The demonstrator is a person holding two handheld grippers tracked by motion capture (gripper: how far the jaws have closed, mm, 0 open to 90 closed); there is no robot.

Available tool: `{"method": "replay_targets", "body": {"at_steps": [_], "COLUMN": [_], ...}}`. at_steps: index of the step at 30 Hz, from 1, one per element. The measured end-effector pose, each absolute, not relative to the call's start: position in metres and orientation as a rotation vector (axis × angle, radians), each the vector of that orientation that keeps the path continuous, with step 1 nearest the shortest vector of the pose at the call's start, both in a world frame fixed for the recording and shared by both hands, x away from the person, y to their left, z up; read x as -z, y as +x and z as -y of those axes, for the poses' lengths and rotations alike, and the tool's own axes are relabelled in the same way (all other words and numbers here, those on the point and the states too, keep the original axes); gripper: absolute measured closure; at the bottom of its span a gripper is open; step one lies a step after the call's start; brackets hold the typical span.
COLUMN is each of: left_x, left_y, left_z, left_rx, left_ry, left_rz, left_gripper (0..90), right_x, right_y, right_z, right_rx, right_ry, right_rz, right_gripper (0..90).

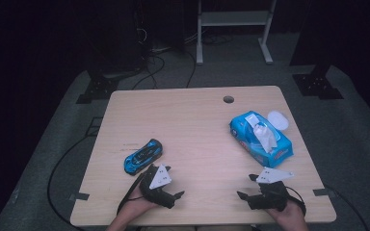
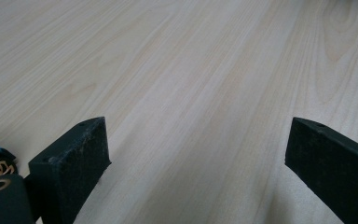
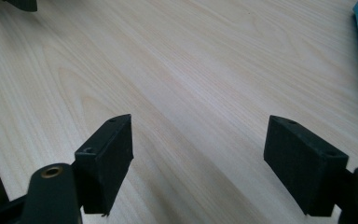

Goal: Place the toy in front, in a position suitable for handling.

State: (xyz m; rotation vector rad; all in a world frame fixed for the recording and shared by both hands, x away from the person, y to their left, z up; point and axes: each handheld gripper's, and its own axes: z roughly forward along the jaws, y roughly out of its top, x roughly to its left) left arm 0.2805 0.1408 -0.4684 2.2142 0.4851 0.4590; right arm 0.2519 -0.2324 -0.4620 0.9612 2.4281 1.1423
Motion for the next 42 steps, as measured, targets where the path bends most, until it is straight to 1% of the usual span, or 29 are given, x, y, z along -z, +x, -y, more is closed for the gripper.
{"method": "replay_targets", "body": {"at_steps": [15, 16, 20, 23, 26, 29, 30, 36, 40, 42], "left_x": [0.455, 0.449, 0.440, 0.432, 0.421, 0.419, 0.418, 0.415, 0.421, 0.424], "left_y": [0.289, 0.291, 0.295, 0.300, 0.313, 0.322, 0.329, 0.341, 0.345, 0.347], "left_z": [-0.156, -0.162, -0.172, -0.178, -0.183, -0.187, -0.190, -0.199, -0.209, -0.214], "left_rx": [-0.486, -0.510, -0.538, -0.530, -0.495, -0.457, -0.487, -0.463, -0.467, -0.468], "left_ry": [2.168, 2.171, 2.175, 2.168, 2.223, 2.244, 2.248, 2.221, 2.279, 2.265], "left_rz": [-0.542, -0.542, -0.541, -0.540, -0.518, -0.511, -0.538, -0.582, -0.632, -0.657], "left_gripper": [5.8, 5.7, 5.7, 5.7, 5.7, 5.7, 5.7, 5.7, 5.8, 5.8], "right_x": [0.463, 0.464, 0.467, 0.470, 0.472, 0.473, 0.473, 0.474, 0.473, 0.474], "right_y": [0.250, 0.250, 0.251, 0.253, 0.252, 0.253, 0.253, 0.254, 0.254, 0.254], "right_z": [0.234, 0.233, 0.230, 0.228, 0.226, 0.225, 0.224, 0.221, 0.222, 0.222], "right_rx": [-1.131, -1.118, -1.090, -1.052, -1.029, -1.025, -1.011, -1.009, -1.019, -1.014], "right_ry": [0.973, 0.975, 0.974, 0.969, 0.950, 0.951, 0.946, 0.935, 0.937, 0.932], "right_rz": [-2.429, -2.437, -2.449, -2.468, -2.476, -2.481, -2.486, -2.495, -2.496, -2.503], "right_gripper": [22.8, 22.8, 22.8, 22.8, 22.8, 22.8, 22.8, 22.9, 22.9, 22.9]}}
